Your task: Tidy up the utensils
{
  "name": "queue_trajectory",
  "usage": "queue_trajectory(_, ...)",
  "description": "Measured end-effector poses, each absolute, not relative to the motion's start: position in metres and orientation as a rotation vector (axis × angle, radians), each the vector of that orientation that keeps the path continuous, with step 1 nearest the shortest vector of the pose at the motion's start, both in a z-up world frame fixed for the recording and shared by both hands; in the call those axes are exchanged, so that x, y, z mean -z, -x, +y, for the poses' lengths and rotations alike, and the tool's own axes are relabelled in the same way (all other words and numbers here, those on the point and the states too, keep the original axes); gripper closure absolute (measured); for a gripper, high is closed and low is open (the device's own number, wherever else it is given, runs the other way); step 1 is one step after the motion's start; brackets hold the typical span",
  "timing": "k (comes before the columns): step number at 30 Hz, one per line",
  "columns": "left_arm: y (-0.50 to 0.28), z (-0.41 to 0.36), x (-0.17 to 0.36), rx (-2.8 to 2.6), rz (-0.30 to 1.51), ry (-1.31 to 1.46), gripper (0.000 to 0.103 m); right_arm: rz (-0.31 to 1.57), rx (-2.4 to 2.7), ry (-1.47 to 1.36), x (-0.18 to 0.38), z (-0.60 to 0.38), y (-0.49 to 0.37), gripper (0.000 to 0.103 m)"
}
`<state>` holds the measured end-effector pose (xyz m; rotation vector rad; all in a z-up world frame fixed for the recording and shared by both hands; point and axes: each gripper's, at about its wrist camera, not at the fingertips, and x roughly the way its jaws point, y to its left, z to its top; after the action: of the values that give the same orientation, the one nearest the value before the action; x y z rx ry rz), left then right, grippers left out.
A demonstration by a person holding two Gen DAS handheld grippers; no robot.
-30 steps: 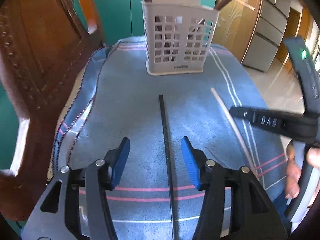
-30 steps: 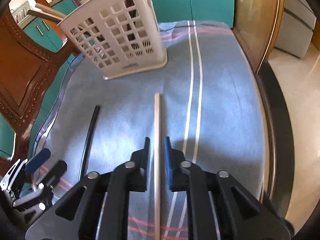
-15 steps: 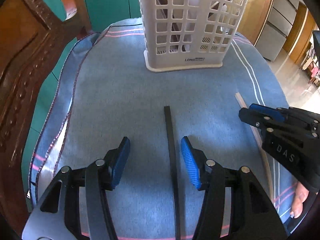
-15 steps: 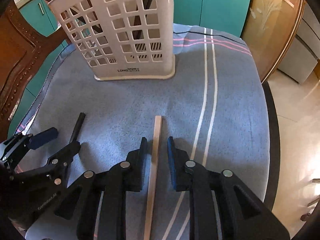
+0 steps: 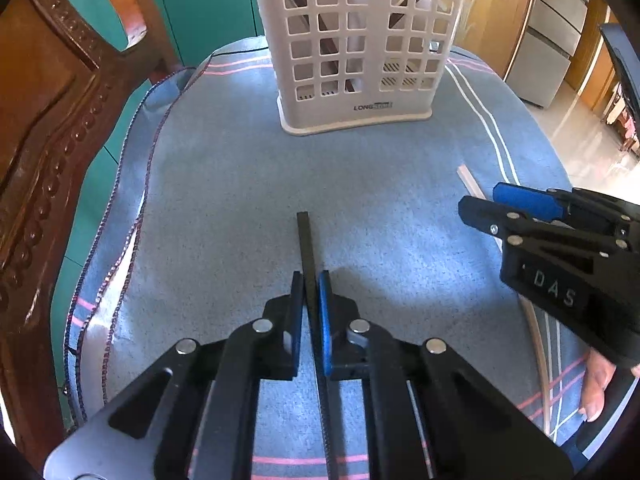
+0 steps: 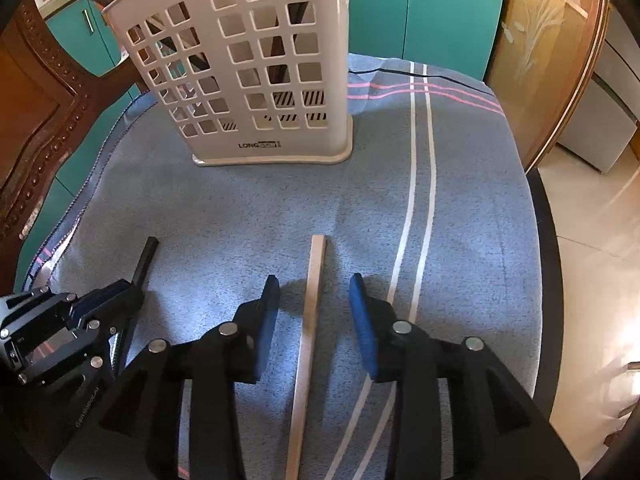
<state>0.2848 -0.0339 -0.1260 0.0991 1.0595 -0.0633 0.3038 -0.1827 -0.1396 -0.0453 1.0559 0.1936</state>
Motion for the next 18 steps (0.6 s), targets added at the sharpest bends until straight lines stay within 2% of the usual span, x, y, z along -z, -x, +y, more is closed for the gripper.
queue_trajectory(8, -0.2929, -0.0329, 0.1267, 0.021, 1.041, -0.146, 0.076, 1.038, -0.148, 0.075, 0.1387, -0.1830, -0.2987, 0.067)
queue_trajectory(18, -0.2931, -0.0273, 0.1272, -0.008, 1.020, -0.161, 0.063, 1.024, -0.142, 0.101, 0.1383, -0.1812, -0.3004, 0.064)
